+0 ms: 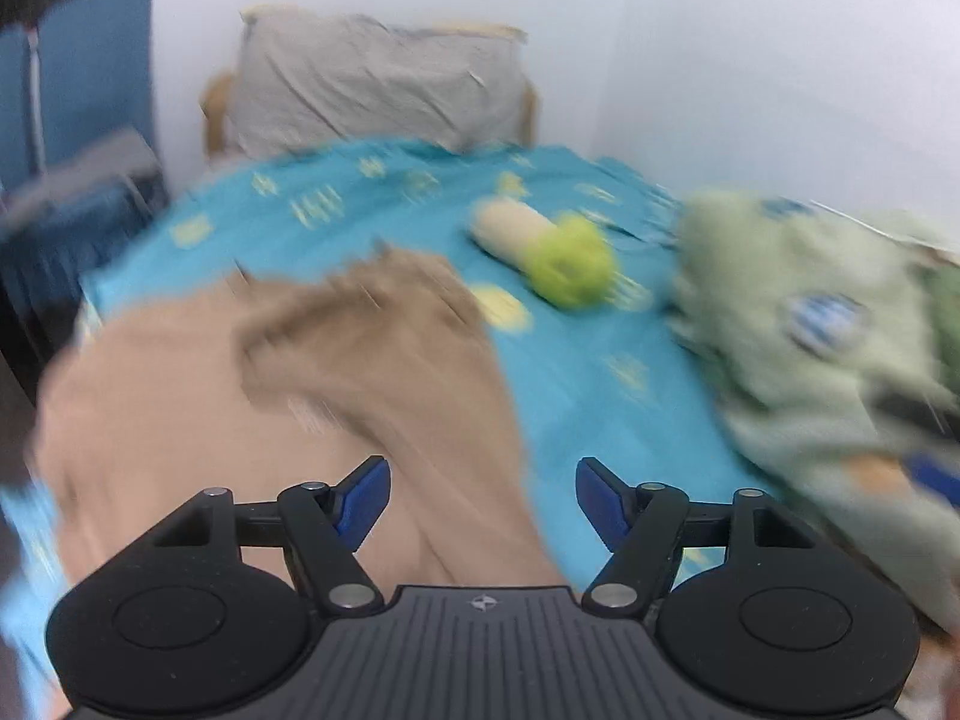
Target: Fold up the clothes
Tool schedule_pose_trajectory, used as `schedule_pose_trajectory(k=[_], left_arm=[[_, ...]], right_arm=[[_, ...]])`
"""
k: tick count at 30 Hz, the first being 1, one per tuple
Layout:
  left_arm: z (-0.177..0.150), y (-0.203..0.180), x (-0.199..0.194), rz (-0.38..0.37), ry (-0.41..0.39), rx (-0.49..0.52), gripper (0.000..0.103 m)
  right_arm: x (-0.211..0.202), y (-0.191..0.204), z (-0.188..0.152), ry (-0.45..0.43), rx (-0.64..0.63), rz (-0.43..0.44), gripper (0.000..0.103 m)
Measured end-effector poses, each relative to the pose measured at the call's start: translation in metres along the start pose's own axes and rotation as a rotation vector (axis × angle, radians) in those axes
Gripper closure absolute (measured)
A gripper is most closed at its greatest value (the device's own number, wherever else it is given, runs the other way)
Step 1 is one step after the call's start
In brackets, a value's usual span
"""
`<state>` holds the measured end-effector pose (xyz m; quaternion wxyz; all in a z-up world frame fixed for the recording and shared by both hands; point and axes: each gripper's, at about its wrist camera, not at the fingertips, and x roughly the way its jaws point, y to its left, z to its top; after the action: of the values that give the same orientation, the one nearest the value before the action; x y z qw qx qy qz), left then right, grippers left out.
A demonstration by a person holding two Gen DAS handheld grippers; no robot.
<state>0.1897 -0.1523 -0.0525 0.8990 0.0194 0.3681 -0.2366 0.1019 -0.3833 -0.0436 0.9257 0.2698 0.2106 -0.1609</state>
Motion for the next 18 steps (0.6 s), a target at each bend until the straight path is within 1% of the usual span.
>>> schedule_pose_trajectory(k=[1, 6, 7, 10, 12, 15, 18], left_arm=[[-0.018, -0.01, -0.011, -0.036, 0.014, -0.01, 0.037], [-0.087, -0.06, -0.034, -0.169, 0.063, 0.058, 0.046], [-0.099, -0.072, -0.035, -0.185, 0.067, 0.092, 0.047], [-0.122, -0.097, -0.029, -0.227, 0.101, 0.172, 0.052], [-0.134, -0.109, -0.021, -0.253, 0.132, 0.214, 0.059], [-0.145, -0.116, -0.01, -0.261, 0.161, 0.255, 0.06], [-0.153, -0.119, 0.002, -0.252, 0.193, 0.279, 0.06]], right_arm=[[-0.009, -0.004, 0.002, -0.012, -0.008, 0.001, 0.0], [-0.051, -0.023, 0.012, -0.071, -0.047, 0.007, 0.0], [-0.056, -0.029, 0.014, -0.083, -0.033, 0.009, 0.0], [-0.068, -0.043, 0.02, -0.12, 0.014, 0.006, 0.0], [-0.059, -0.044, 0.019, -0.097, 0.015, -0.01, 0.0], [-0.045, -0.045, 0.017, -0.06, 0.015, -0.034, 0.0], [-0.042, -0.045, 0.014, -0.045, 0.021, -0.018, 0.0]])
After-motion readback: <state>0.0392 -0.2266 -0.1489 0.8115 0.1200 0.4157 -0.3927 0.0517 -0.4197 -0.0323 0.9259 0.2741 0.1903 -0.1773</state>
